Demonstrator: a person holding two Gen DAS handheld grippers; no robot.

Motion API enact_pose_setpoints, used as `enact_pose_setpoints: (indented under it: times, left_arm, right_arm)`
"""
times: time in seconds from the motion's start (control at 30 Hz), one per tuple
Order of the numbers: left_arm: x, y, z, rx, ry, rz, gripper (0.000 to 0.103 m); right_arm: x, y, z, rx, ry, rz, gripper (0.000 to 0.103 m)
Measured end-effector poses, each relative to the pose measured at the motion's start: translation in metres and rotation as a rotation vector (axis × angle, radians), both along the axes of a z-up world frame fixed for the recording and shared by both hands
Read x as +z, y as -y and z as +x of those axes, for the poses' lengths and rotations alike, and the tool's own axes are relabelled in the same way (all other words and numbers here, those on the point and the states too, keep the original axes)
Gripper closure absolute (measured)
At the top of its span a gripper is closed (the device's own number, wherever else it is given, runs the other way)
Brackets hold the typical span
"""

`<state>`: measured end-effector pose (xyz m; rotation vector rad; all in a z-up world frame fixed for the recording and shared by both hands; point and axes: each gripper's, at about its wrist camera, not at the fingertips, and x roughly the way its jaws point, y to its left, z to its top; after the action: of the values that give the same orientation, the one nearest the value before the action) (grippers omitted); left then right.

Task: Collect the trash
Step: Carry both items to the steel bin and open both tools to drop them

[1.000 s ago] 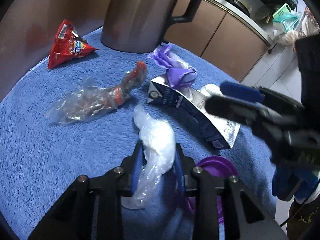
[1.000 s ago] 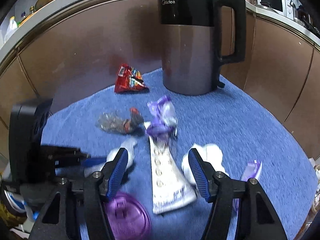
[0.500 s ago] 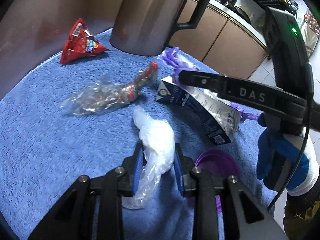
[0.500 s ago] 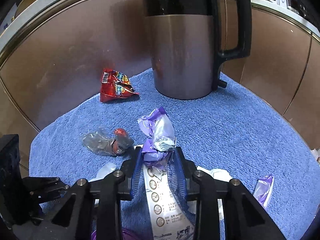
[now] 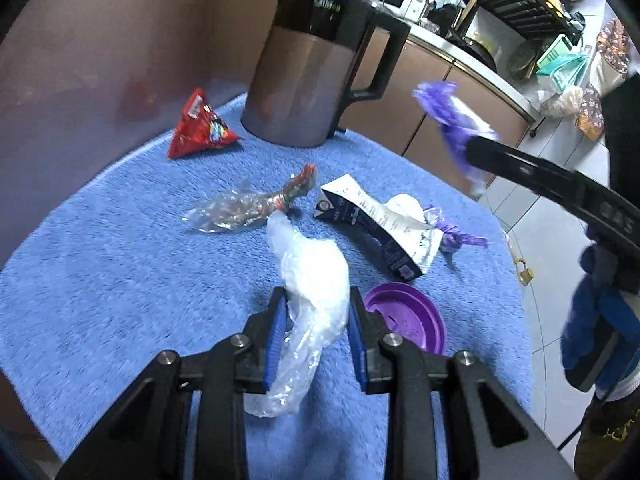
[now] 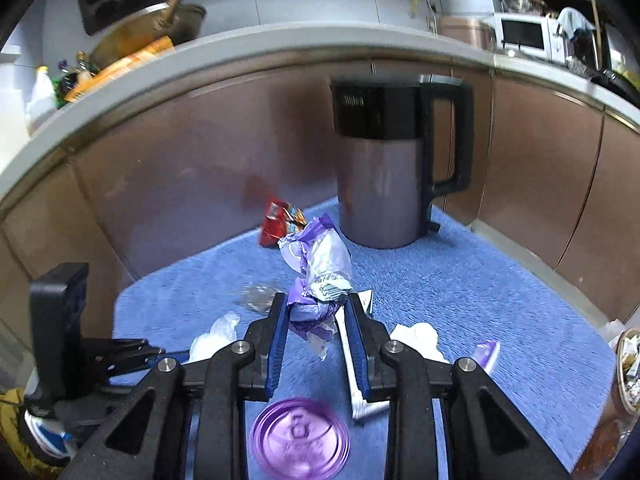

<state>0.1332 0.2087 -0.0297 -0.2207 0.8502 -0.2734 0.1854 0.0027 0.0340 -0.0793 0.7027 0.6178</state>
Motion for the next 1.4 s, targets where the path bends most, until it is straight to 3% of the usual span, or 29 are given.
enact_pose_setpoints:
  times: [0.43,0.8,1.13,1.4]
  left_arm:
    - [0.064,0.033,-0.057,0.025,0.124,0.064,0.076]
    - [0.098,0.121,-0.083,-0.099,0.190,0.095,0.076]
    - [0.070,0.271,-0.071,-0.361,0.127,0.149,0.076]
    - [0.030,0.377,-0.060,-0.522,0.056,0.213,0.075]
  right_arm:
    - [0.068,0.085,-0.114,-0.080,0.159,0.069,0.076]
    - [0.077,0.186,-0.186,-0.284,0.225,0.103,0.076]
    - [0.037,0.278,-0.215,-0.487,0.160,0.108,0.076]
    - [-0.036,0.340,-0.208,-0.614,0.002,0.136,0.076]
